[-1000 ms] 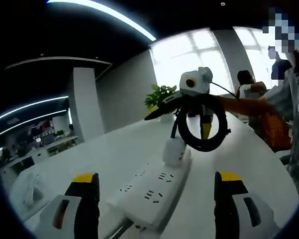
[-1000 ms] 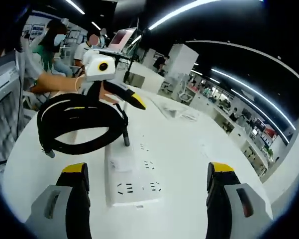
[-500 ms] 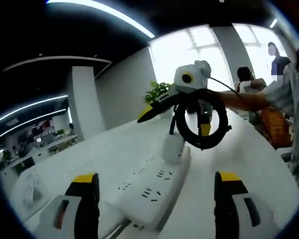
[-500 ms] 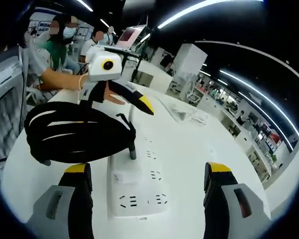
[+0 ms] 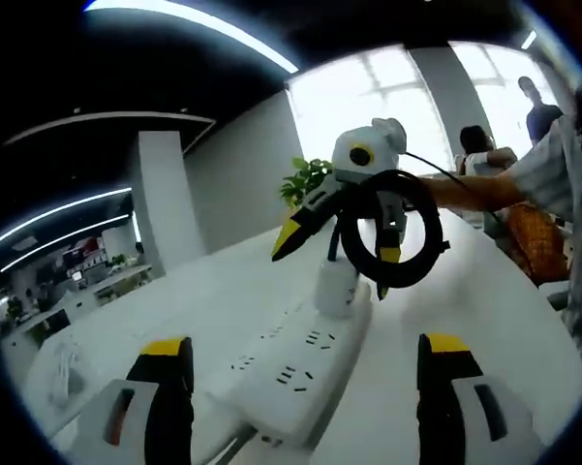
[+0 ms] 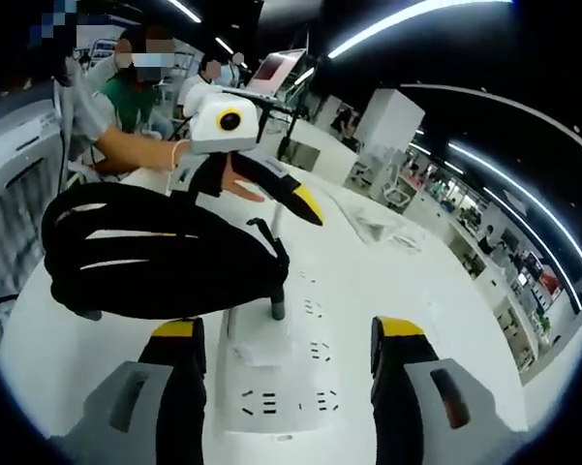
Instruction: Straighten the power strip on the desk, plug the charger into it
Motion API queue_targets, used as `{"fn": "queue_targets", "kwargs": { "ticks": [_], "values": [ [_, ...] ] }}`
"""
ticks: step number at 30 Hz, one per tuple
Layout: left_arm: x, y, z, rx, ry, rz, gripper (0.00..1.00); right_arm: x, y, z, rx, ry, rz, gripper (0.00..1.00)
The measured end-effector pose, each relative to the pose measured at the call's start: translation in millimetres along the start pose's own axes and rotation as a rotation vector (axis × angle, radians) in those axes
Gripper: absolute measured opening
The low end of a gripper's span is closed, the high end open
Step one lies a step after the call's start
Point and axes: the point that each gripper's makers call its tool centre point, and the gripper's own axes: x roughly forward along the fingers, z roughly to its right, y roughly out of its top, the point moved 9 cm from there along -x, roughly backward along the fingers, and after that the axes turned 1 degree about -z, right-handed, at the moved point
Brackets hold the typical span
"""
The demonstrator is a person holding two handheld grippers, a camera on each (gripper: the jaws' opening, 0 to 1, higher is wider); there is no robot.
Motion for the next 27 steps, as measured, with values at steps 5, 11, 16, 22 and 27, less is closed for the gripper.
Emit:
{"fn": "queue_targets", "kwargs": {
  "ticks": [5, 11, 16, 22, 27],
  "values": [
    [0, -2.1, -2.0, -0.005, 0.009, -0.014, 0.97, 2, 3.2, -1, -0.033, 0.021, 0.000, 0.55],
    [1, -4.0, -2.9, -0.010, 0.016, -0.033, 0.97, 2, 7.7, -3, -0.063, 0.041, -0.011, 0.39],
    [1, -5.1, -3.3, -0.008, 0.023, -0.044, 0.97, 3, 10.0, -5, -0.052, 0.064, -0.045, 0.32],
    [2, -6.2, -3.8, -0.013, 0.025, -0.051, 0.97, 7, 14.0, -7, -0.043, 0.086, -0.107, 0.25],
    [2, -6.0, -4.5, -0.009, 0.028, -0.055, 0.97, 8, 16.6, -7, -0.066, 0.078, -0.150, 0.25]
  ]
}}
